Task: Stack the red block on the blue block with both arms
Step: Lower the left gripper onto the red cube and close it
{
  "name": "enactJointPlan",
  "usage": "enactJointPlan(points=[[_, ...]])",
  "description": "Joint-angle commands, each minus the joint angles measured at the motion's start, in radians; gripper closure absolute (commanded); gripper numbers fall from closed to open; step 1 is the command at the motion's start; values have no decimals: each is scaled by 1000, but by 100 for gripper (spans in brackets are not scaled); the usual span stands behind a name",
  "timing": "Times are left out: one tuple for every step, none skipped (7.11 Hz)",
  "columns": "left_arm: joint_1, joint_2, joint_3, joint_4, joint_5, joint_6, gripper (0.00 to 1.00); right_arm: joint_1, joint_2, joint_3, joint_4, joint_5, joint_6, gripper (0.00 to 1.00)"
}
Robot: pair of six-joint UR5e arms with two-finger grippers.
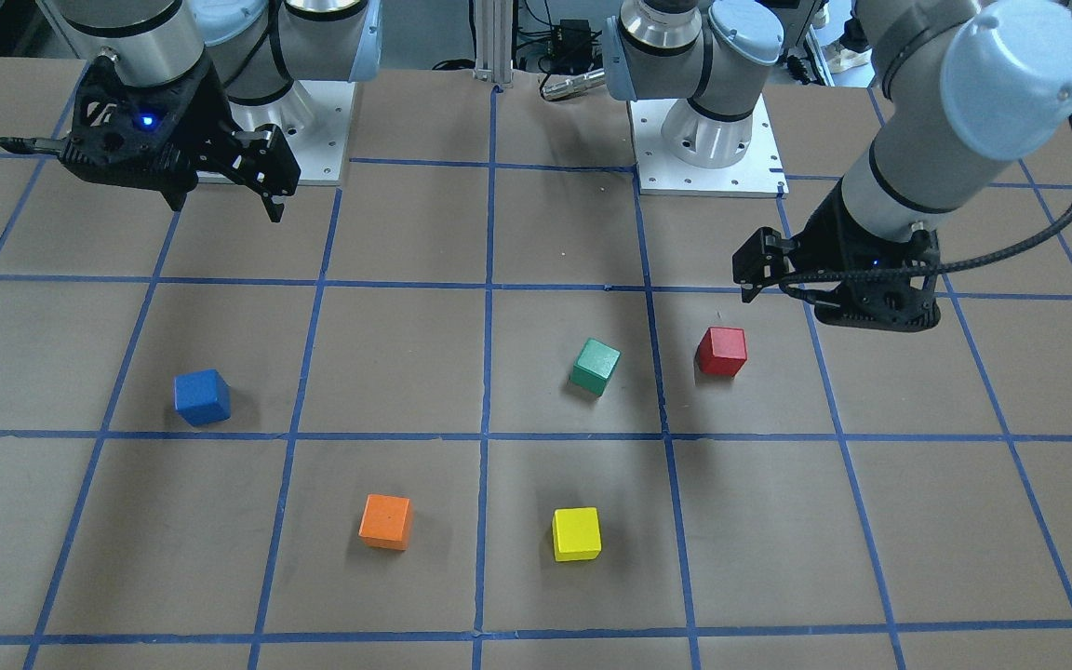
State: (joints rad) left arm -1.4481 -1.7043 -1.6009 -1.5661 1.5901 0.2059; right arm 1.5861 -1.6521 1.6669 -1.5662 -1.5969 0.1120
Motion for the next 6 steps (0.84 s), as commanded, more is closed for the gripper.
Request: enactJointPlan(points=[[23, -9, -136, 89, 5, 55, 0, 0, 0, 1, 0, 0, 0, 0], [38, -5, -199, 107, 5, 53, 0, 3, 0, 1, 0, 0, 9, 0], [46, -6, -267, 168, 5, 55, 0, 3, 0, 1, -2, 0, 14, 0], [55, -15, -342, 272, 5, 53, 0, 8, 0, 1, 0, 2, 15, 0], [55, -26, -417, 426, 8, 53, 0, 3, 0, 1, -2, 0, 6, 0], [55, -32, -477, 481, 13, 53, 0, 5, 0, 1, -2, 0, 8, 0]])
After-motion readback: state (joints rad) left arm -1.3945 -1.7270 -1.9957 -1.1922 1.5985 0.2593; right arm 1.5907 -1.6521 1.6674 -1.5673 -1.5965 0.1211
